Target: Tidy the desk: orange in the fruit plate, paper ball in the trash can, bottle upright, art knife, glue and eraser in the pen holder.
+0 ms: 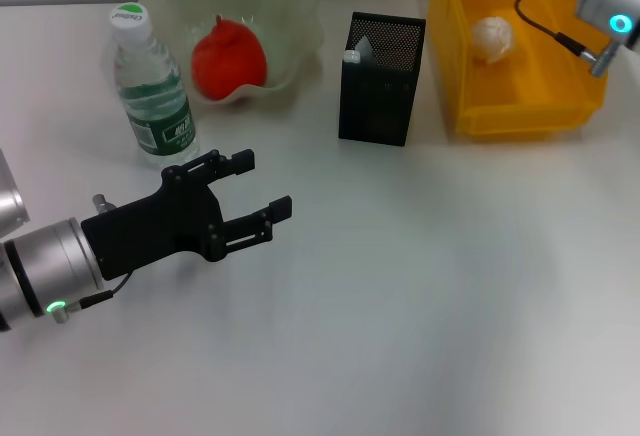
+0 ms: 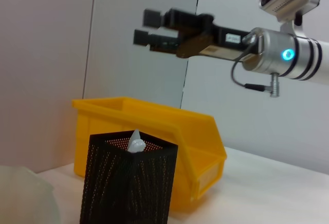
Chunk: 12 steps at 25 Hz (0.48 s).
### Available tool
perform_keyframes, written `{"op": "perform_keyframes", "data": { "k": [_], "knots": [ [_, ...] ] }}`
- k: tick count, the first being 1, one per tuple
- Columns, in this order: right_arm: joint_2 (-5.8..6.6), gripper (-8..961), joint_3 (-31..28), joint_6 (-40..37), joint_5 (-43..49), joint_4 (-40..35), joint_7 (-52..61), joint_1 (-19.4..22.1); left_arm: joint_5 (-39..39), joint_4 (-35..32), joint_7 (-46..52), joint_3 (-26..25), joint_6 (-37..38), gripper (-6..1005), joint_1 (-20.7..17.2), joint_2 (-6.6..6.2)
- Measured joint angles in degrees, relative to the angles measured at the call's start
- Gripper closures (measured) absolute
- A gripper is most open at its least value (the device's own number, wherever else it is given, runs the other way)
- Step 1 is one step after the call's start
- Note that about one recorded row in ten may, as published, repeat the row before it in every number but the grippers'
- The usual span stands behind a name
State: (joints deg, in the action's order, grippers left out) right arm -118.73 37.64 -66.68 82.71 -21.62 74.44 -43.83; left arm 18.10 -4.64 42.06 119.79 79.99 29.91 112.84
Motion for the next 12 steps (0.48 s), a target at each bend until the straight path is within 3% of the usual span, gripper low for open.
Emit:
{"op": "perform_keyframes", "data": {
  "k": [4,9,12],
  "knots": [
    [1.6,225,0.3,-14.0,0.1,-0.3,5.5,2.7,0.0,-0.4,1.3,0.2,1.7,202,-0.2,-0.43],
    [2.88,226,0.6,-25.4,2.3,-0.8,6.0,6.3,0.0,-0.4,3.1,0.3,3.4,202,0.0,-0.75],
    [3.0,227,0.6,-28.1,4.4,-1.9,5.9,7.8,0.1,-0.4,4.8,0.3,4.9,202,0.0,-1.11]
  ]
}}
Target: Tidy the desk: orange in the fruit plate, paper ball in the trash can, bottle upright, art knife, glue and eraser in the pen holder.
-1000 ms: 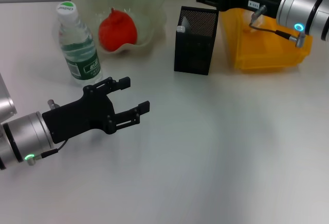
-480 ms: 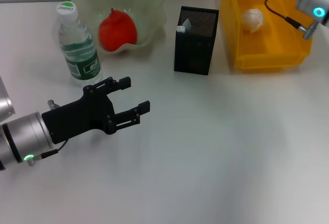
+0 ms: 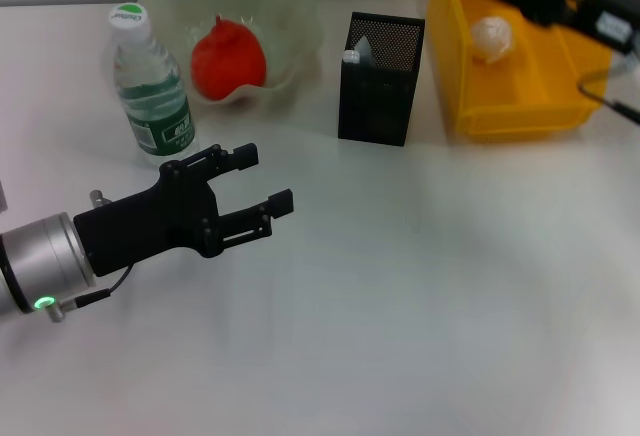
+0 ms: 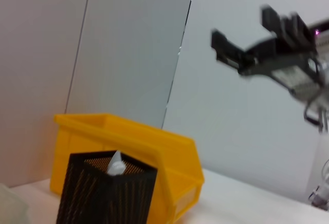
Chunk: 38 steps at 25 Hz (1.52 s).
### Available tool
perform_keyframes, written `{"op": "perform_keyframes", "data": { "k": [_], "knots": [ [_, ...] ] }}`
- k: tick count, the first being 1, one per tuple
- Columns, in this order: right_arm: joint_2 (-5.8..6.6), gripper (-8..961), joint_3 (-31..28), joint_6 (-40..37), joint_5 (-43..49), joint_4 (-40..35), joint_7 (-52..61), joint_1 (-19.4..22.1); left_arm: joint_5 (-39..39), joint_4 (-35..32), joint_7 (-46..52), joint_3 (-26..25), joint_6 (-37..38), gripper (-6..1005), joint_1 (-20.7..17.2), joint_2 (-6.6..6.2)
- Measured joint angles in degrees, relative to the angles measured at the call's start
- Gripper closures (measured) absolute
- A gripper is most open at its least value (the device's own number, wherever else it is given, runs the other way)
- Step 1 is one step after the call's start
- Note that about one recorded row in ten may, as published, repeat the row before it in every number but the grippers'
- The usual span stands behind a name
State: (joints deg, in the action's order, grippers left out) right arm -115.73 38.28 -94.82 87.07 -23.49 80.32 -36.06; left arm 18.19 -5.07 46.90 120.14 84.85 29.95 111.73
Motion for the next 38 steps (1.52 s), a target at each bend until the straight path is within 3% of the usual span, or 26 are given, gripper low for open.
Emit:
{"op": "perform_keyframes", "data": {
  "k": [7,19,32,38],
  "knots": [
    [-0.36,227,0.0,-5.2,9.0,-1.6,-4.4,3.2,0.0,0.2,0.8,-0.2,4.5,201,-0.6,-0.49],
    [-1.15,227,0.0,-4.6,20.3,0.5,-12.9,3.8,2.3,0.5,4.2,0.2,5.0,203,-0.4,-0.31],
    [-2.66,227,4.7,6.4,23.7,5.1,-20.4,3.3,6.6,0.8,4.5,0.0,1.6,206,-0.4,-0.43],
    [-2.74,227,5.1,7.2,23.7,5.7,-20.5,3.0,6.7,1.3,3.9,0.4,0.8,206,-0.6,-0.49]
  ]
}}
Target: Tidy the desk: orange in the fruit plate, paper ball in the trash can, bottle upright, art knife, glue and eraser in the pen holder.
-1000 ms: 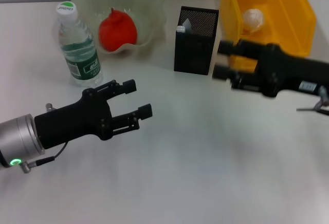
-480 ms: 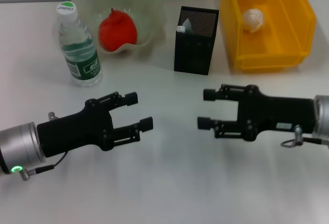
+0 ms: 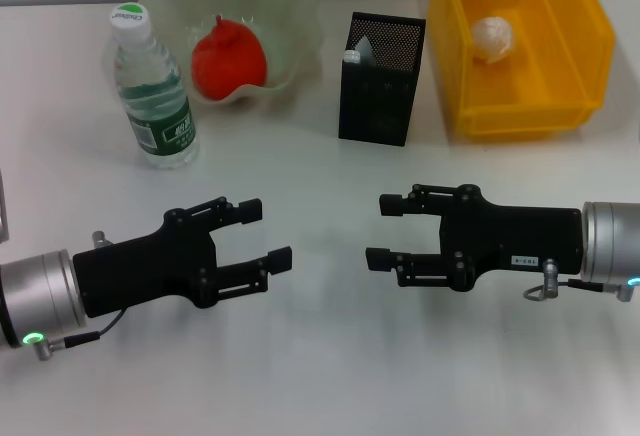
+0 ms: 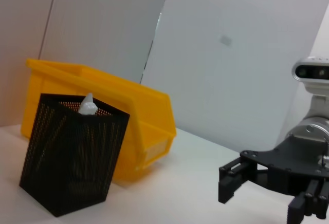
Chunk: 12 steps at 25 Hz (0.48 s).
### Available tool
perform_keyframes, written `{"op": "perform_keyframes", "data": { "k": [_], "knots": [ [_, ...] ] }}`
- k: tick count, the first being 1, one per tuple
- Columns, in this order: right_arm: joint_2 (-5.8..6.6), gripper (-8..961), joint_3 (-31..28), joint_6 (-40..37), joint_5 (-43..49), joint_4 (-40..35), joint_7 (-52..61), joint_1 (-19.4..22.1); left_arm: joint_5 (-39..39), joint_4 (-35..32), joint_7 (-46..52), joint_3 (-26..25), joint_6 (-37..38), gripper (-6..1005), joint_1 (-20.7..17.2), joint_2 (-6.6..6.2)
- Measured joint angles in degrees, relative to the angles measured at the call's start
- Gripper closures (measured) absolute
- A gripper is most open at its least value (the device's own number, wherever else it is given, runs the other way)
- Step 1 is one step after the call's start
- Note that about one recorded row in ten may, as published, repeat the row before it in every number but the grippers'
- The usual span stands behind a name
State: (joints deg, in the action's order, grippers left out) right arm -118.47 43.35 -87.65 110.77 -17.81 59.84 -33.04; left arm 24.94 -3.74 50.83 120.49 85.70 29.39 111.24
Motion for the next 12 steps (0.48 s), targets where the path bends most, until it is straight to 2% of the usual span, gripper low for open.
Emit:
{"op": "perform_keyframes", "data": {
  "k": [12],
  "knots": [
    [-0.26,227,0.0,-0.2,0.1,0.1,0.5,-0.2,2.4,0.1,0.0,0.0,-0.8,206,-0.2,0.02]
  ]
}}
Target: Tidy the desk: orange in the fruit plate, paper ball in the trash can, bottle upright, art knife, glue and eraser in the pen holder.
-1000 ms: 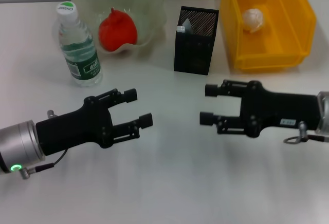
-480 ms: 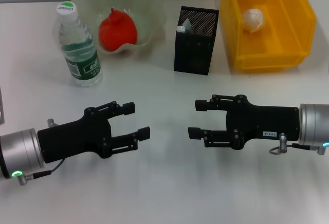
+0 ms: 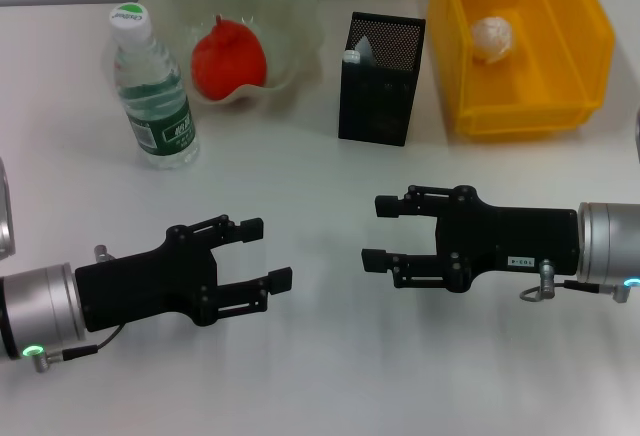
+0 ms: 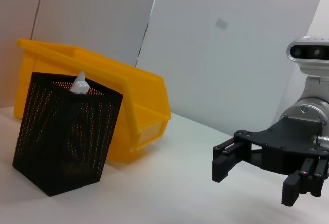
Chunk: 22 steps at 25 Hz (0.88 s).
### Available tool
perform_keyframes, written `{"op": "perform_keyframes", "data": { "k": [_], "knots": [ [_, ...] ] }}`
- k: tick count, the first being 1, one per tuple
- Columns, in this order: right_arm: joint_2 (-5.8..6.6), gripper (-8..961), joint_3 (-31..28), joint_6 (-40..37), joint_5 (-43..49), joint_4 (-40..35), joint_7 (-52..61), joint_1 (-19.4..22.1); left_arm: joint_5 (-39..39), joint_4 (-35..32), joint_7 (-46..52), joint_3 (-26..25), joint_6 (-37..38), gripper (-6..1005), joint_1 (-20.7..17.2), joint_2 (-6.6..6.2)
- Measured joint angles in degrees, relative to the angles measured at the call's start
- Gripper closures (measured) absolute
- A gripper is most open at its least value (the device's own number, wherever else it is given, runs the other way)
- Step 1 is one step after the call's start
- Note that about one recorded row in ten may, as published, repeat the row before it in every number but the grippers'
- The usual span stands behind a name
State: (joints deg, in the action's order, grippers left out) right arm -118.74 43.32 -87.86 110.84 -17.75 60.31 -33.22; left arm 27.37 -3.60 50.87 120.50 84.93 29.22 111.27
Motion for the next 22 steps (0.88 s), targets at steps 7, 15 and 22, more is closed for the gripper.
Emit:
{"op": "perform_keyframes", "data": {
  "k": [7,15,22],
  "knots": [
    [-0.09,227,0.0,-0.2,0.0,0.0,0.2,0.0,0.5,0.0,0.1,0.2,0.3,206,-0.2,-0.17],
    [-0.16,227,0.0,-0.3,0.0,0.0,0.3,0.0,0.6,0.0,0.1,0.3,0.5,206,-0.4,-0.35],
    [-0.18,227,0.0,-0.3,0.0,0.5,0.3,0.2,0.6,0.0,-0.2,0.3,0.5,206,-0.5,-0.35]
  ]
}}
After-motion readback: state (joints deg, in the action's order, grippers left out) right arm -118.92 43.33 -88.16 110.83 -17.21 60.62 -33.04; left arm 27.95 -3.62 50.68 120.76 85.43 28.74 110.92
